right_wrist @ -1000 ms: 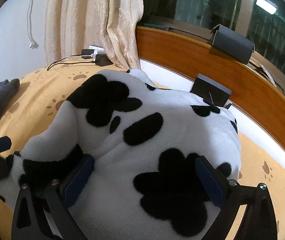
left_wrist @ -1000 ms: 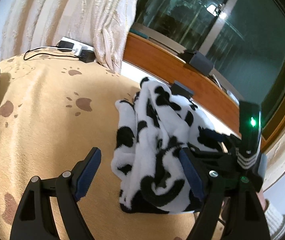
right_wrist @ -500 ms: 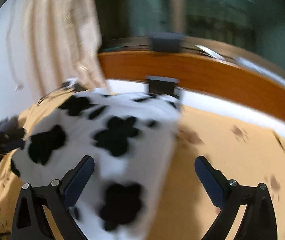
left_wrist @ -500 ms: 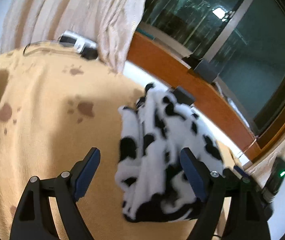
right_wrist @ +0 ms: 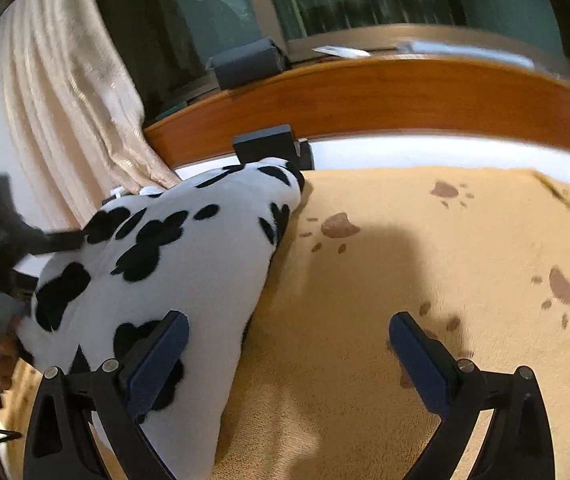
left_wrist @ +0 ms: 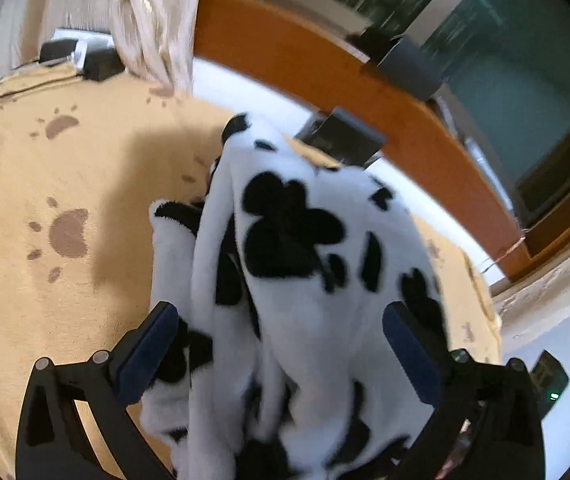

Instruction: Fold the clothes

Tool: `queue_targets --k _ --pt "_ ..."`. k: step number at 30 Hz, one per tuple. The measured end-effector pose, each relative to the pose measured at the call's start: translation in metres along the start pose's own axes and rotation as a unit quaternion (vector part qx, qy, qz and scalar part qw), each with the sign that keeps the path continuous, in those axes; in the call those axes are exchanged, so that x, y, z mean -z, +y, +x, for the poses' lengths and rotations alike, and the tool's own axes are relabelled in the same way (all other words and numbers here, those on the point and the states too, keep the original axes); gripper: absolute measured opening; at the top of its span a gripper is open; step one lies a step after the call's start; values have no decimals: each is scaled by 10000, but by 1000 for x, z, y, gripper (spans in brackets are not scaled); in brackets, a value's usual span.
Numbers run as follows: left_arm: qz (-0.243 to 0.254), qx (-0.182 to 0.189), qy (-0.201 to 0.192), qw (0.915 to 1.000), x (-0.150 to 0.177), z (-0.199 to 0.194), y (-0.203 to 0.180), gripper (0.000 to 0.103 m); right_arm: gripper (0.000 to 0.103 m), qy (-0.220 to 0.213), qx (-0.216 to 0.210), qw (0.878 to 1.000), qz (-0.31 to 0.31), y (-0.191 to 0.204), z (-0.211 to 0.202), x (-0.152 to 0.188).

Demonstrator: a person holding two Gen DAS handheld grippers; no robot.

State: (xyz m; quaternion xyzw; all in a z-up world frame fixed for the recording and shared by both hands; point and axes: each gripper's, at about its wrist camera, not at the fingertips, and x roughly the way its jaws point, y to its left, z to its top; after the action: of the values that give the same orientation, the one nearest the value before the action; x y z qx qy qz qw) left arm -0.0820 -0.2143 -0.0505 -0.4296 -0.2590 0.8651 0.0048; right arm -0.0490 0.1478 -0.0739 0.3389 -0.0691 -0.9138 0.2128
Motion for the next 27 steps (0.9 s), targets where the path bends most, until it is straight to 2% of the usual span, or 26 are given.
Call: queue_targets --k 4,8,13,16,22,23,27 --pt "-69 58 184 9998 0 14 12 103 102 44 -133 9989 438 -20 1 1" --pt "-489 750 442 9950 -1 24 34 103 102 123 -219 9977 627 -27 3 1" --pt "-550 1264 649 9883 -6 26 47 103 102 126 -236 9984 508 -22 3 1" --pt "-595 1665 806 9809 -10 27 55 103 102 127 -237 9985 477 -21 3 1" --pt "-1171 2417 582 9615 -5 22 80 103 102 124 -288 9976 622 -27 2 2" --pt "-1212 2465 518 9601 -4 20 82 103 102 107 -286 9975 636 -28 2 2" --pt "-1039 2418 362 9641 3 17 76 103 102 22 -72 9986 515 -23 -4 1"
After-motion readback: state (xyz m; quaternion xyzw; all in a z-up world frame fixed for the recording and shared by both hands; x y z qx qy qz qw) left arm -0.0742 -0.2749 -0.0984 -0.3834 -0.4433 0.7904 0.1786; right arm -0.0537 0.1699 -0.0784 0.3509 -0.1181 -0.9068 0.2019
